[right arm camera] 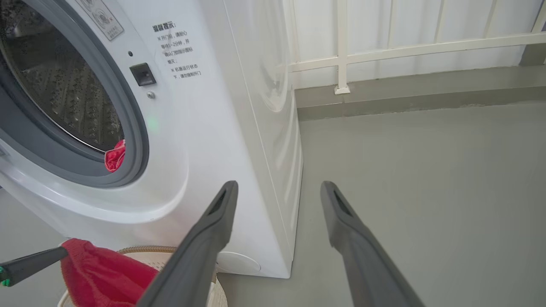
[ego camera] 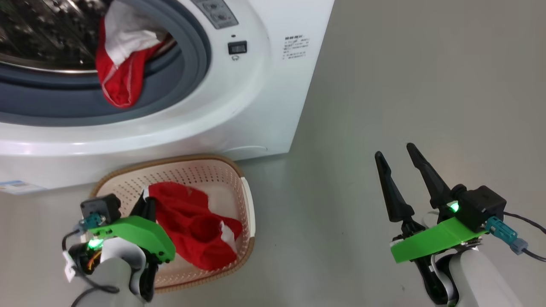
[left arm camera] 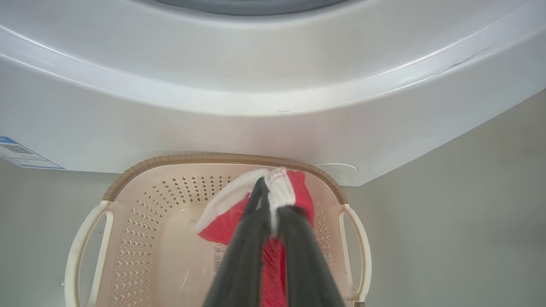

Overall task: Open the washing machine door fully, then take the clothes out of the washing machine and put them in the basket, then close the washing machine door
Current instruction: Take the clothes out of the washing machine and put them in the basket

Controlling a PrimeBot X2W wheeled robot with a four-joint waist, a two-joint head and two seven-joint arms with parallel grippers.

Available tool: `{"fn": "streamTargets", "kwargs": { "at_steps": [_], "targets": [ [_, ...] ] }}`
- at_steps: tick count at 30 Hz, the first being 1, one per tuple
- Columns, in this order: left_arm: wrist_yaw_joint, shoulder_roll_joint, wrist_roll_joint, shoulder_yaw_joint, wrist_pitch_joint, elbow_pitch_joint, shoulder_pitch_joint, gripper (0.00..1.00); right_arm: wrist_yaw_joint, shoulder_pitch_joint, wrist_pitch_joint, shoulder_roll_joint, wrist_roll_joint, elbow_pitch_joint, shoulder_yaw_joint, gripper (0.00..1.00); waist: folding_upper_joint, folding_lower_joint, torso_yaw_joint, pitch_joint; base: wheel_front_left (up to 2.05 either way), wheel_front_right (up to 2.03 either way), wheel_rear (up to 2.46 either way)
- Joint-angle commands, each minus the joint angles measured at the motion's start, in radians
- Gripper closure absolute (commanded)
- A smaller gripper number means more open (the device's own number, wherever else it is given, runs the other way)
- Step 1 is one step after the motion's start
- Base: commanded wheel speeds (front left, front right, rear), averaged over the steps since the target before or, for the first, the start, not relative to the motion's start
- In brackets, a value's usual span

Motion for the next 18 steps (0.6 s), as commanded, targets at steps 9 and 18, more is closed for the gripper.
{"fn": "streamTargets", "kwargs": {
  "at_steps": [9,18],
  "targets": [
    [-0.031,0.047,-0.037,0.018,0.101,0.251,-0.123,1.0,0.005,-0.052,-0.006,0.006,0.01,-0.028,0.035,0.0,0.0,0.0,-0.048,0.112,0.0,0.0,0.0],
    [-0.02,0.068,-0.06,0.019,0.196,0.351,-0.17,1.0,0.005,-0.078,-0.006,0.009,0.027,-0.035,0.044,0.0,0.0,0.0,-0.08,0.171,0.0,0.0,0.0]
  ]
}}
